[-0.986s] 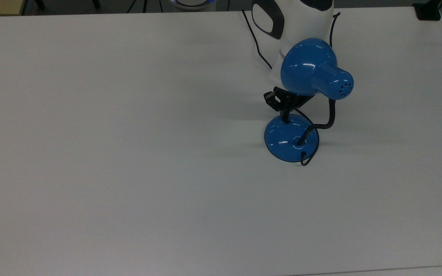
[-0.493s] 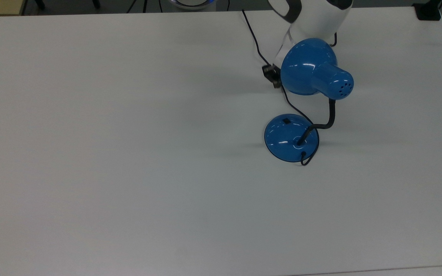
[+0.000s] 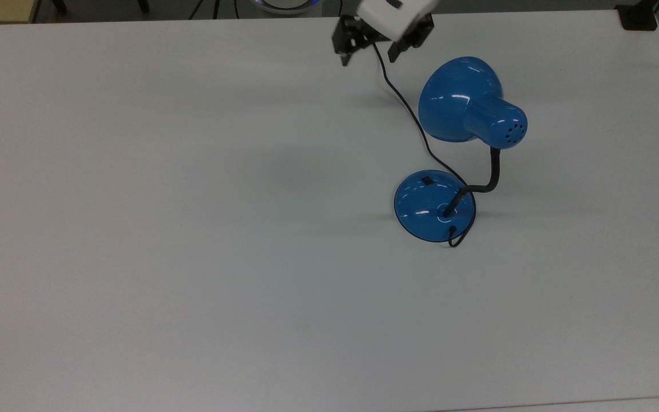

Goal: Turn off the lamp

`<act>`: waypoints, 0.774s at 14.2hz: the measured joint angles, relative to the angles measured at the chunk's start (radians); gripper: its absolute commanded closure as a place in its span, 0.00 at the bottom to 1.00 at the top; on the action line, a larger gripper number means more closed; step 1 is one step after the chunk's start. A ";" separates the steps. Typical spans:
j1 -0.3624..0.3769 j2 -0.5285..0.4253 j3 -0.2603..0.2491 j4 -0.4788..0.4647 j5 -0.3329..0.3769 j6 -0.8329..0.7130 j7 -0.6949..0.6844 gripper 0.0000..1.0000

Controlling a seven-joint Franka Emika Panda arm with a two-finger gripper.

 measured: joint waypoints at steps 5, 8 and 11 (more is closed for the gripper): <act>-0.017 -0.049 -0.214 0.116 0.027 -0.025 -0.021 0.00; -0.021 -0.046 -0.303 0.174 0.040 -0.025 -0.040 0.00; -0.028 -0.021 -0.331 0.227 0.062 -0.025 -0.040 0.00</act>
